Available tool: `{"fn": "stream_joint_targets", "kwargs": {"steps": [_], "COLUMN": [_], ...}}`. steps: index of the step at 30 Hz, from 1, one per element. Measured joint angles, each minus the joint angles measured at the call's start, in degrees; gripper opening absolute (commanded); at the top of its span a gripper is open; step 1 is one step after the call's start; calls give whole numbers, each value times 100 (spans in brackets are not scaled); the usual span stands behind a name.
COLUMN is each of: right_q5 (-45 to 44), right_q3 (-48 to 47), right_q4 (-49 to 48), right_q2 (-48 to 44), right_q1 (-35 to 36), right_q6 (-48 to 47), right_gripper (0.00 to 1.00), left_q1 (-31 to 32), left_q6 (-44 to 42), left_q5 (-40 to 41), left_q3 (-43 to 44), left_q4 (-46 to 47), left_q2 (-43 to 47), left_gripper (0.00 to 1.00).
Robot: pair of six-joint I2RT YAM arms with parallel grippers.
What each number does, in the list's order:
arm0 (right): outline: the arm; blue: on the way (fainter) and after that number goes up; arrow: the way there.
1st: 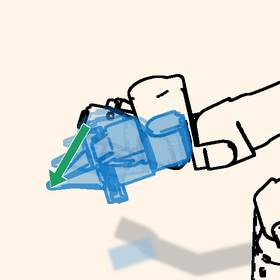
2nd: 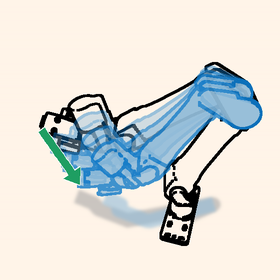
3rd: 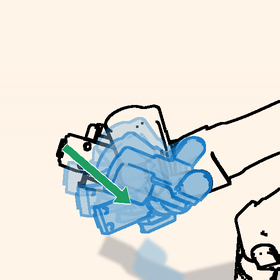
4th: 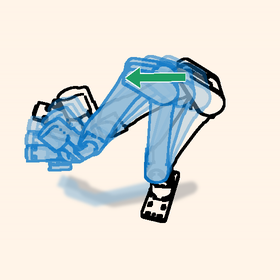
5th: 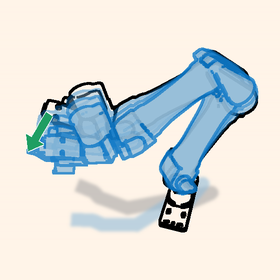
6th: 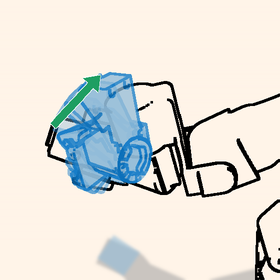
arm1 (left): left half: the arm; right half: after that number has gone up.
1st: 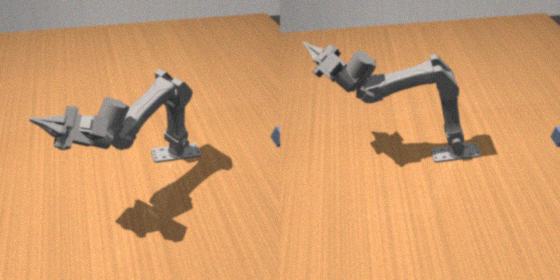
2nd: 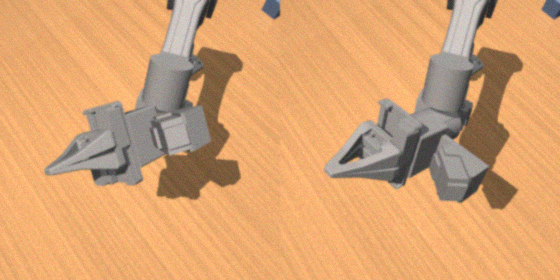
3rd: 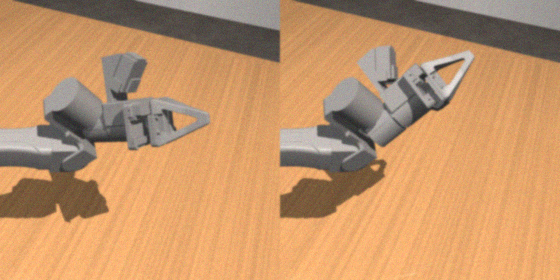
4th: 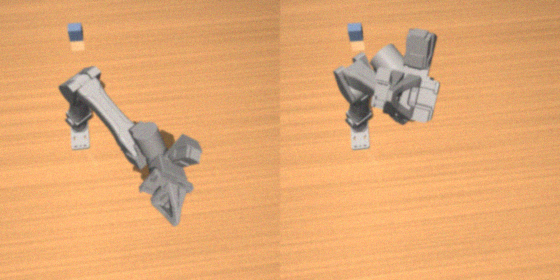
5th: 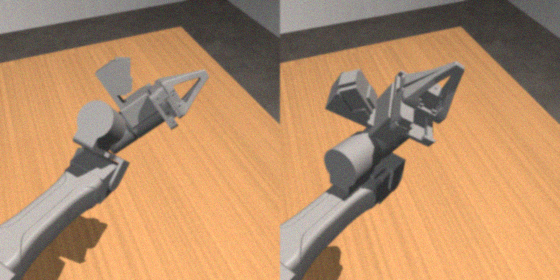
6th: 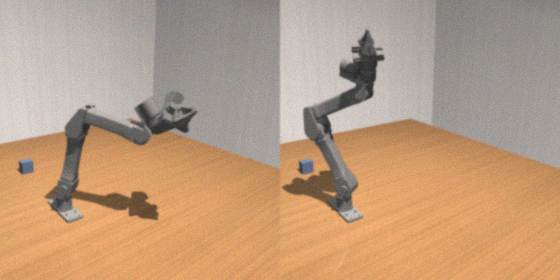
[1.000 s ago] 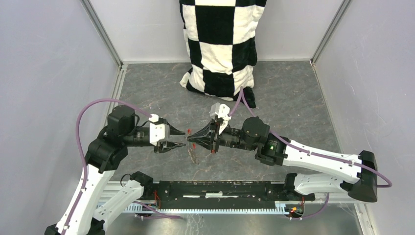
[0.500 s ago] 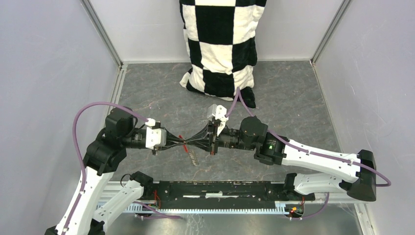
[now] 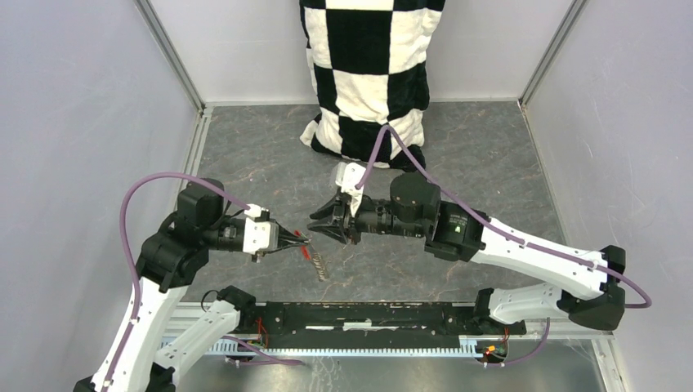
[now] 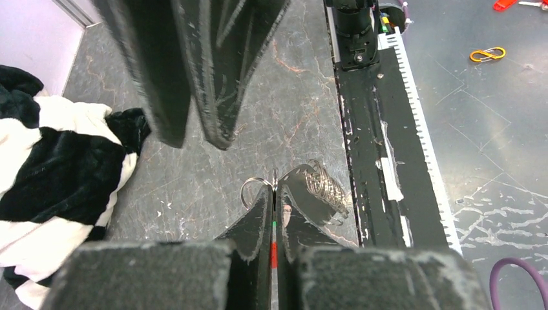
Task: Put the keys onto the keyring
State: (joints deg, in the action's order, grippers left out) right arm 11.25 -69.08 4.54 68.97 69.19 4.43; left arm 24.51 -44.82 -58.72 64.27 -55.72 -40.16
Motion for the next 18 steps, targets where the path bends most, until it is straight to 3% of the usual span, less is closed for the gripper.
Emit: {"fn": "stream_joint_targets", "kwargs": {"steps": [4, 18], "right_q5": [2, 131], "right_q3": [-911, -2100], "right_q4": [855, 2559], "right_q2": [308, 920], "right_q1": [-9, -35], "right_q6": [-496, -1246], "right_gripper": [43, 42], "left_q1": [0, 0], "left_q6": [-55, -522], "left_q5": [0, -2], "left_q3": [192, 634], "left_q4": [-105, -337], "left_q2": [-186, -533], "left_gripper": [2, 2]}}
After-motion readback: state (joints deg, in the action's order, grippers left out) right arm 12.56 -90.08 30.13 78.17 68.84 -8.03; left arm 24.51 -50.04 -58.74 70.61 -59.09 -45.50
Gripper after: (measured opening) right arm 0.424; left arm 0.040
